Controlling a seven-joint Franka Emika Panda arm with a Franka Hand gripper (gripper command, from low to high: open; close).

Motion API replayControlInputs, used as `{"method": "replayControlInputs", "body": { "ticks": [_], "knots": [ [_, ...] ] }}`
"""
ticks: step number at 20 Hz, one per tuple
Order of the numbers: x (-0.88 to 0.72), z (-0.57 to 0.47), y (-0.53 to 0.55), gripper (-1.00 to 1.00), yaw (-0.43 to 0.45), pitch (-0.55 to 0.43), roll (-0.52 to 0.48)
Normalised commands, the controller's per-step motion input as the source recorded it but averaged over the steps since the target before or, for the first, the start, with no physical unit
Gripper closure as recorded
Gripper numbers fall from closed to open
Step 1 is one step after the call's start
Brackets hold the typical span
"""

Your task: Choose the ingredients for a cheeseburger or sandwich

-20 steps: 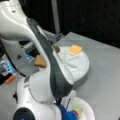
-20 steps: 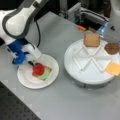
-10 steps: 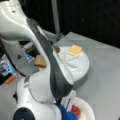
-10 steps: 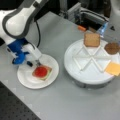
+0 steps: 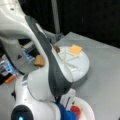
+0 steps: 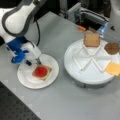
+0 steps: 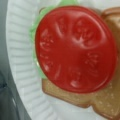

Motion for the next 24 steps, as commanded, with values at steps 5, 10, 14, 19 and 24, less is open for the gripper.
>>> {"method": "replayControlInputs", "body": {
  "ticks": [5, 10, 14, 19, 24],
  "knots": [
    [-0.74, 0.35, 0.49, -1.0, -0.241, -0.013, -0.422],
    [-0.75, 0.37, 0.54, -1.0, -0.294, -0.017, -0.495],
    [-0.56, 0.19, 0.48, -1.0, -0.284, -0.024, -0.531],
    [-0.39, 0.02, 0.41, -1.0, -0.176, -0.07, -0.479],
    [-0.44, 0.02, 0.47, -1.0, -0.01, -0.091, -0.379]
  ]
}}
